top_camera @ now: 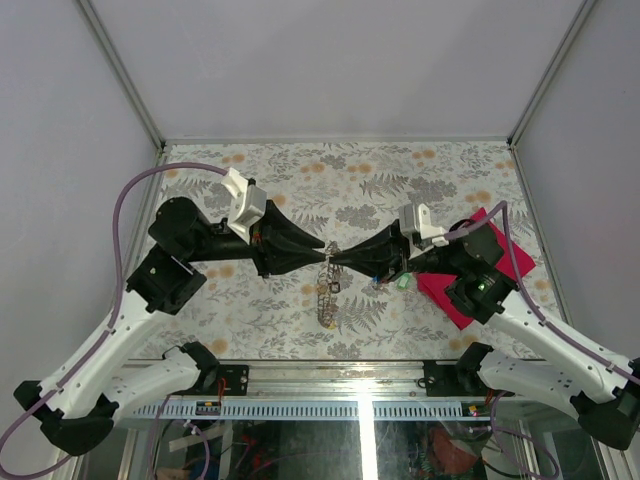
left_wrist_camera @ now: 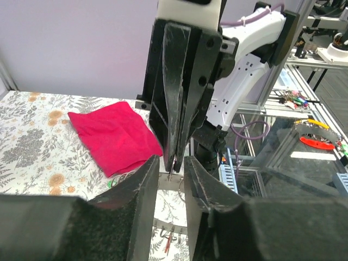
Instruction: Put the keys on the keyring
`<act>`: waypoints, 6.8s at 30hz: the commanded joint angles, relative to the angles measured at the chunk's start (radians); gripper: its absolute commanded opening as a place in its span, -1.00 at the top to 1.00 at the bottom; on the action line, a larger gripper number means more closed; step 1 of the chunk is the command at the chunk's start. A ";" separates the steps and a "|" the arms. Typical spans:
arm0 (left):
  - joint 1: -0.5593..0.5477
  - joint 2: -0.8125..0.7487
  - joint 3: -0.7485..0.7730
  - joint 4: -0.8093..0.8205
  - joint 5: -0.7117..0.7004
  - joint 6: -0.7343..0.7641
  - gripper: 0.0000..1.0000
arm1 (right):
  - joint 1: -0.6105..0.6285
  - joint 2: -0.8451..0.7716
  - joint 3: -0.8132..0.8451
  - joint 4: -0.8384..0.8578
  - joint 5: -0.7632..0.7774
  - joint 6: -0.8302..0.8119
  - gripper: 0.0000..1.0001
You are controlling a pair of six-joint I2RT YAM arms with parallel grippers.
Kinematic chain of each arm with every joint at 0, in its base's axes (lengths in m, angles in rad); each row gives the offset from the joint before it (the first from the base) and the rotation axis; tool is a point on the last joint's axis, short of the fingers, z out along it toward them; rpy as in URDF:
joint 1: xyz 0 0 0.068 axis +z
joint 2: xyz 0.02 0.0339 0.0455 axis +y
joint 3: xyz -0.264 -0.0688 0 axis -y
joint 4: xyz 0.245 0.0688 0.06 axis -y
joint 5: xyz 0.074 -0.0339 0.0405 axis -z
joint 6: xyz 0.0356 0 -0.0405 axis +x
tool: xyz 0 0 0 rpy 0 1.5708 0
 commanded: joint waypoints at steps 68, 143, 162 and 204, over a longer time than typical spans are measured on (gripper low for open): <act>-0.008 -0.050 0.025 0.248 0.028 -0.050 0.43 | 0.074 0.114 -0.011 0.750 0.033 -0.003 1.00; -0.019 0.025 -0.008 -0.128 -0.491 -0.043 1.00 | -0.141 0.142 0.099 -0.959 0.790 0.275 0.24; -0.019 0.007 -0.003 -0.202 -0.521 -0.010 1.00 | -0.315 0.458 0.004 -0.982 0.671 0.092 0.00; -0.019 0.028 0.028 -0.230 -0.492 0.007 1.00 | -0.316 0.756 0.138 -1.037 0.553 -0.087 0.76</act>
